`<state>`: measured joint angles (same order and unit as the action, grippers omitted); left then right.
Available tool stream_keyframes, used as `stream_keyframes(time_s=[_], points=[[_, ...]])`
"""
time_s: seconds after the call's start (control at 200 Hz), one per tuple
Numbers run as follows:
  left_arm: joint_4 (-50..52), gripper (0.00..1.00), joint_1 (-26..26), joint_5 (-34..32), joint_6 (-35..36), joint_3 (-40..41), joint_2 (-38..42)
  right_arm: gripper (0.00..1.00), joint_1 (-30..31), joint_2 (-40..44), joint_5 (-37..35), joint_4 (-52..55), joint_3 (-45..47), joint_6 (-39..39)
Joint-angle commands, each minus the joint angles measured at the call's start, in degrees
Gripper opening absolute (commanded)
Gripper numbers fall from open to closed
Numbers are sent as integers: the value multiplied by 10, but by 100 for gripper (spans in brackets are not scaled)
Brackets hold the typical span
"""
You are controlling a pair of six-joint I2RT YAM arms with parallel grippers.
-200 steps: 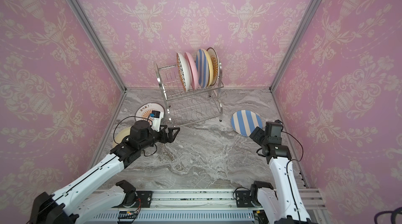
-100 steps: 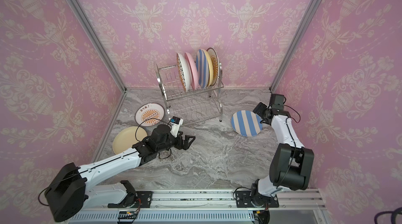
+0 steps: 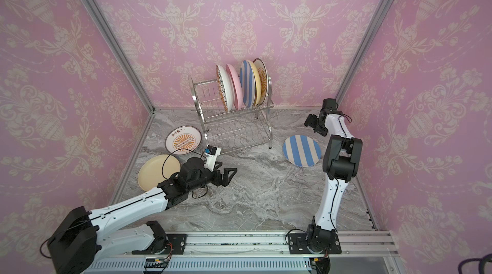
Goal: Load plates into a dish rack
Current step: Move the plate to the center of the table.
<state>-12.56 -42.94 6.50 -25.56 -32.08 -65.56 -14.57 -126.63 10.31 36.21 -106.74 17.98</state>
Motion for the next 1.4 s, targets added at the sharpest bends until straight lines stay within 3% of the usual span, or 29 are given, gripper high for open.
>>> stream_keyframes(time_s=[0.0,0.3,0.776,1.396], points=[[-8,99,-3,-2,9,8,15,83,3,-29,21,61,-46,-23],[16,99,-2,-32,13,12,32,82,15,-66,16,81,-57,-48],[63,99,5,-61,22,7,49,80,39,-35,34,58,19,-70],[34,99,5,-33,20,18,6,80,120,222,66,-43,384,-30]])
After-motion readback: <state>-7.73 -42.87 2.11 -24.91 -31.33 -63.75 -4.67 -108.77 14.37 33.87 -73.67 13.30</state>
